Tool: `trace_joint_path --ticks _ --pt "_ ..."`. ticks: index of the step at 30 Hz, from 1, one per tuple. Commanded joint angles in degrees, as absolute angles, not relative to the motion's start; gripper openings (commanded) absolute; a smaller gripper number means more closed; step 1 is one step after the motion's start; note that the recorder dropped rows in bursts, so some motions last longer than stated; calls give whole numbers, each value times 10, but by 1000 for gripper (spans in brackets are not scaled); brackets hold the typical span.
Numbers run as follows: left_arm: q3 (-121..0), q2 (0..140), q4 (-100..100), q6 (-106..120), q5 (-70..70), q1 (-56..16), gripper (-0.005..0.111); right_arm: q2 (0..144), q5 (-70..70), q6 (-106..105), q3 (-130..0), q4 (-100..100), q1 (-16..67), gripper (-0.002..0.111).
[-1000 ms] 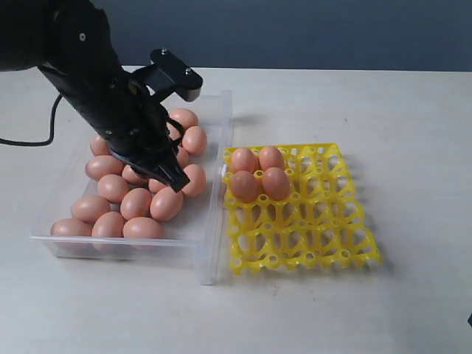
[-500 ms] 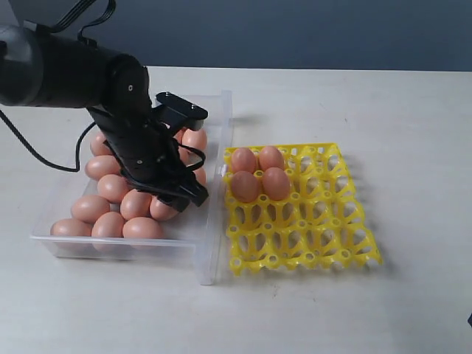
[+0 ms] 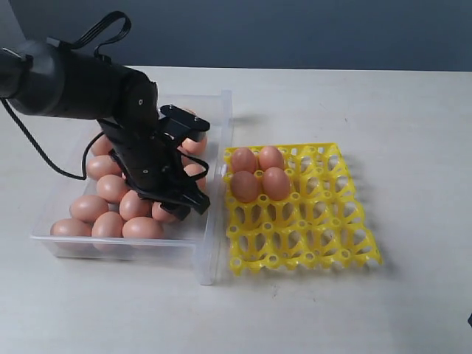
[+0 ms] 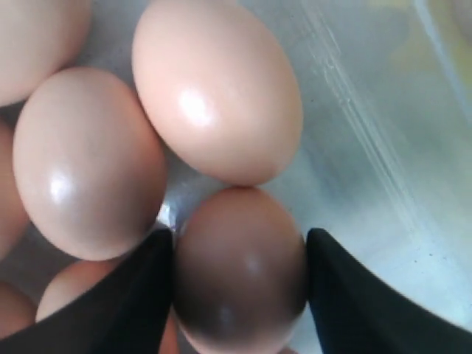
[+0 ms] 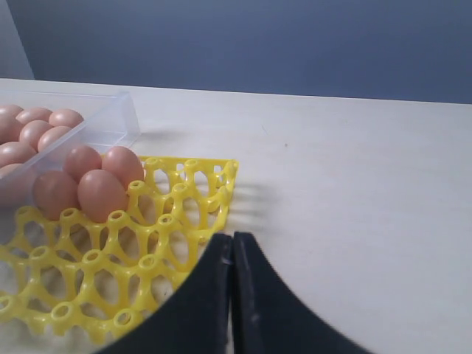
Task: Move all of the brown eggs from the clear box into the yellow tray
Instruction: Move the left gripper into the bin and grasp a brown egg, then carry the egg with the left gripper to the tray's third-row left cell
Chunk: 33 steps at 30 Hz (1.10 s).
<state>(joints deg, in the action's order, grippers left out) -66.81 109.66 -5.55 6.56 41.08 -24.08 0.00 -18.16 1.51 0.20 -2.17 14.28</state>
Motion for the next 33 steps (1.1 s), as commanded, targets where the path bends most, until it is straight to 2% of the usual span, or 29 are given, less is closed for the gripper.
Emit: trace_joint_path --ticks 1,5,7,9,12,14,16,19,27,30,33 --pt "-668 1051 -45 65 405 -239 0 0 -175 15 0 -21 144 1" --pt "-668 989 -43 68 359 -239 0 0 -175 15 0 -21 144 1" --pt "-665 952 -107 130 312 -246 0 0 -175 15 0 -21 144 1" --pt "-633 914 -272 289 241 -267 0 0 -175 15 0 -21 144 1" --pt "-563 890 -642 647 127 -327 0 0 -175 15 0 -21 144 1" --pt "-531 899 -882 904 120 -357 0 0 -175 15 0 -21 144 1" --pt "-516 904 -999 1057 148 -366 0 0 -175 15 0 -21 144 1" --pt "-511 915 -999 1096 224 -366 0 0 -175 15 0 -21 144 1" --pt "-511 940 -999 1114 258 -366 0 0 -175 15 0 -21 144 1" --pt "-521 940 -999 1079 329 -366 0 0 -175 15 0 -21 144 1" --pt "-545 940 -999 1000 343 -366 0 0 -175 15 0 -21 144 1"
